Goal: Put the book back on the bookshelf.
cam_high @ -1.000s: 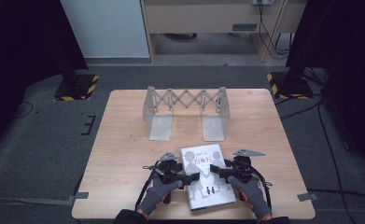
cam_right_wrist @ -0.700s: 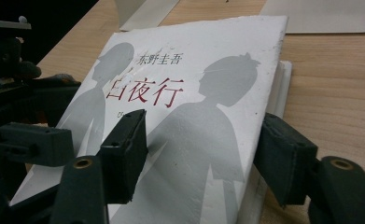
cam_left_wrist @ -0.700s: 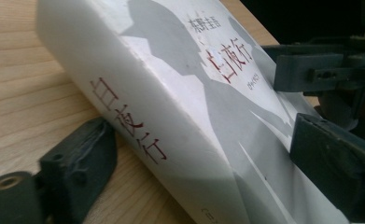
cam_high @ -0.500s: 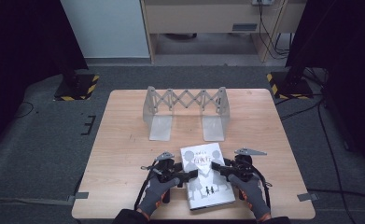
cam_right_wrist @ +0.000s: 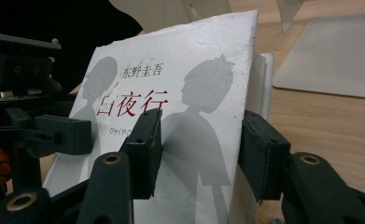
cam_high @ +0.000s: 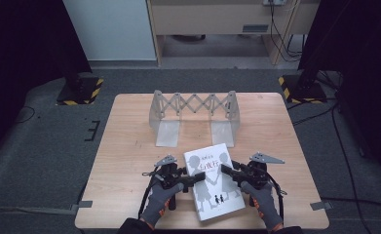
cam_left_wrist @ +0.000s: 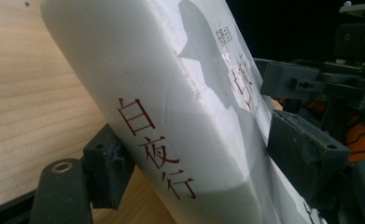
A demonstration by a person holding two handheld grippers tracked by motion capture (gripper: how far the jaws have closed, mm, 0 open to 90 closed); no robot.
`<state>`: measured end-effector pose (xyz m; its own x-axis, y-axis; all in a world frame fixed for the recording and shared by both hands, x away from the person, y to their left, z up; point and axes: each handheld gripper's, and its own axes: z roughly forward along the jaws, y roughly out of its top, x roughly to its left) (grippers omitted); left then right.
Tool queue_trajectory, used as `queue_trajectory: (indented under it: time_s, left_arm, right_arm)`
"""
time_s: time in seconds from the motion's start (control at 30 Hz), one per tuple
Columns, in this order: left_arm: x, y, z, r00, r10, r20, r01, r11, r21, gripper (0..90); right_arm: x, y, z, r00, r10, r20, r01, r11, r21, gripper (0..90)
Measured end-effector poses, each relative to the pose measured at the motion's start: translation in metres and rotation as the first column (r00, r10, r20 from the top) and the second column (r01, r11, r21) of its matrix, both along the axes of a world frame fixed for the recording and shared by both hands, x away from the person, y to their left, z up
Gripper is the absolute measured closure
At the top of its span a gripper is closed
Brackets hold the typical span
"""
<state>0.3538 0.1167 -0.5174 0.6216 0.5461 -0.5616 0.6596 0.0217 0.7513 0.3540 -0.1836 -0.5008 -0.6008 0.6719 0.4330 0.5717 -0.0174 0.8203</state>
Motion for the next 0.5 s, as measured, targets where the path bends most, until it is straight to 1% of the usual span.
queue_trajectory:
  time_s: [0.03, 0.07, 0.13, 0.2, 0.3, 0.37, 0.4, 0.43, 0.5]
  left_arm:
    - [0.0003, -0.0005, 0.0009, 1.0, -0.002, 0.004, 0.002, 1.0, 0.005, 25.0]
    - [0.0012, -0.0009, 0.0006, 1.0, -0.005, 0.0, 0.005, 1.0, 0.001, 24.8]
    - [0.0028, -0.0015, -0.0005, 0.9998, -0.015, -0.015, 0.014, 0.9999, -0.003, 24.5]
    - [0.0036, -0.0027, -0.0016, 0.9994, -0.023, -0.025, 0.022, 0.9997, -0.009, 23.9]
    - [0.0042, -0.0072, -0.002, 0.9981, -0.058, -0.02, 0.057, 0.9982, -0.019, 23.9]
    - [0.005, -0.0074, -0.0017, 0.9982, -0.057, -0.019, 0.056, 0.998, -0.03, 24.2]
    - [0.005, -0.0074, -0.0017, 0.9982, -0.057, -0.019, 0.056, 0.998, -0.03, 25.3]
    - [0.006, -0.006, -0.0009, 0.9977, -0.053, -0.043, 0.052, 0.9979, -0.039, 26.8]
    - [0.0058, -0.0056, -0.0003, 0.9977, -0.051, -0.045, 0.05, 0.9979, -0.041, 28.2]
  right_arm:
    - [-0.0002, -0.0003, 0.0005, 0.9999, 0.002, 0.01, -0.002, 1.0, 0.002, 53.2]
    - [-0.0003, -0.0007, 0.0009, 0.9999, 0.006, 0.014, -0.006, 1.0, 0.007, 53.5]
    - [0.0002, -0.0006, 0.0003, 0.9999, 0.002, 0.012, -0.003, 0.9999, 0.016, 54.5]
    - [0.0005, 0.0007, 0.0003, 0.9998, 0.01, 0.018, -0.01, 0.9999, 0.011, 54.6]
    - [0.0011, 0.0011, 0.0011, 0.9994, 0.031, 0.015, -0.031, 0.9992, 0.024, 55.4]
    - [0.0006, 0.0031, 0.0026, 0.9989, 0.042, 0.022, -0.042, 0.9989, 0.02, 55.7]
    - [0.001, 0.0026, 0.0031, 0.9991, 0.041, 0.012, -0.041, 0.9989, 0.024, 55.6]
    - [0.0012, 0.0025, 0.0027, 0.9991, 0.04, 0.013, -0.04, 0.9989, 0.022, 55.6]
    - [0.0017, 0.0026, 0.0022, 0.9991, 0.04, 0.01, -0.041, 0.9989, 0.022, 55.3]
